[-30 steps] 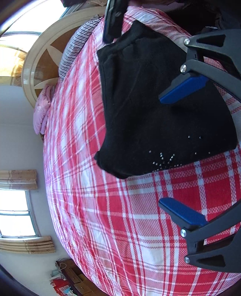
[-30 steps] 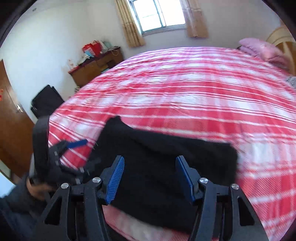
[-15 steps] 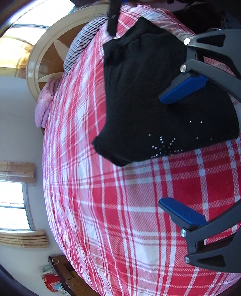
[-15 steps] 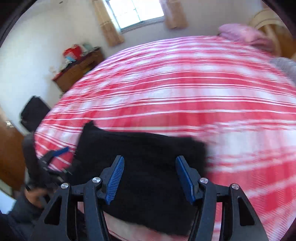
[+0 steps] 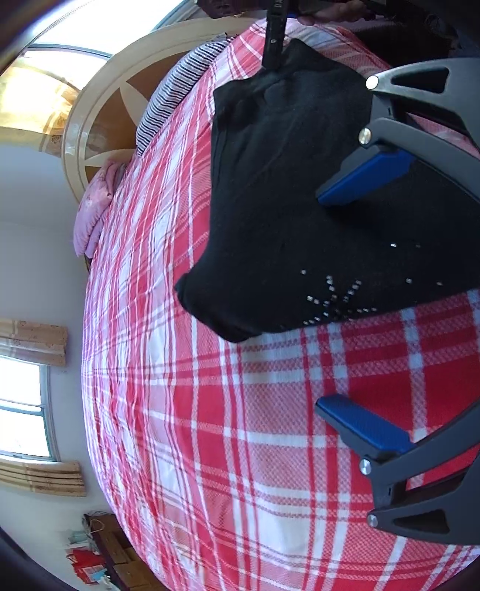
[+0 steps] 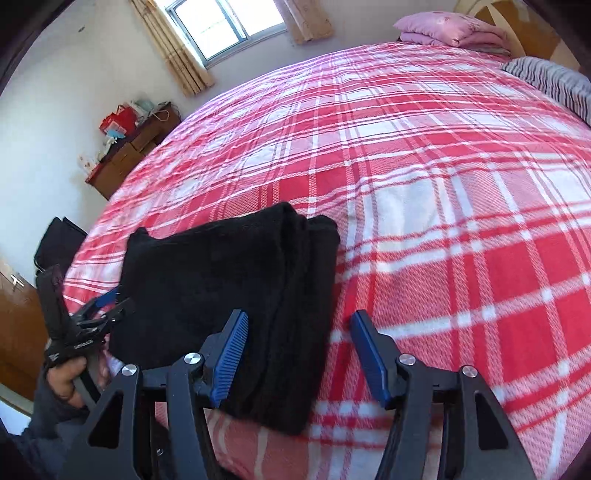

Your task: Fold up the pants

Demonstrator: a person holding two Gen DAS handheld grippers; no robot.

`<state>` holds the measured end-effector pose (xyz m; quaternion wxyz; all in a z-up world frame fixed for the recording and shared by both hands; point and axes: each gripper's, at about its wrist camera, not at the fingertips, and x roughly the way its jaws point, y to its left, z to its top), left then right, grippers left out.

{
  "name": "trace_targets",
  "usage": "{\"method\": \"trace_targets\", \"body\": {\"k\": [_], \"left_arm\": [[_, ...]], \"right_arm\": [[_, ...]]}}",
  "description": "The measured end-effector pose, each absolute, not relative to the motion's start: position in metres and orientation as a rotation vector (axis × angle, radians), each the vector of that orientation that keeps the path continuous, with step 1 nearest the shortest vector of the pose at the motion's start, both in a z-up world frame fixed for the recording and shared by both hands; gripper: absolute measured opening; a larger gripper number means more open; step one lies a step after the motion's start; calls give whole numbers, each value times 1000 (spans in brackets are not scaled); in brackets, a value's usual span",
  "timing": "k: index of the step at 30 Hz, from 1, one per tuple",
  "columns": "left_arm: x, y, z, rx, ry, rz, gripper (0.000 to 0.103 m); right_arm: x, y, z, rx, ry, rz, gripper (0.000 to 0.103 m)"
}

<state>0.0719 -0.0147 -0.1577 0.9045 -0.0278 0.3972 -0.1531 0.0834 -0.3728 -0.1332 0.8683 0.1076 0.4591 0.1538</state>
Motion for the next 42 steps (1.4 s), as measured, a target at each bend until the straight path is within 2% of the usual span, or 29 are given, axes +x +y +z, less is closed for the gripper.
{"method": "trace_targets", "body": {"k": [14,18,32,34,36,42], "left_arm": [[83,-23,-158,-22,826,-342,103],[81,-23,-158,-21,824,-344,103],[82,-26,-159,-23,815,-408,101],[82,-25,-157,-35,813,-401,98],[81,-20,-155,-72,808,-404,86],[82,-10,-155,-157,807,-427,78]], "right_arm": [[99,-370,-142,236,922,345,59],[95,-364,-139,231,912,370,46],[104,-378,-151,303,916,394,46],[104,-377,-150,298,918,393,45],[102,-377,-149,296,913,393,44],[101,-377,-149,314,913,401,44]]}}
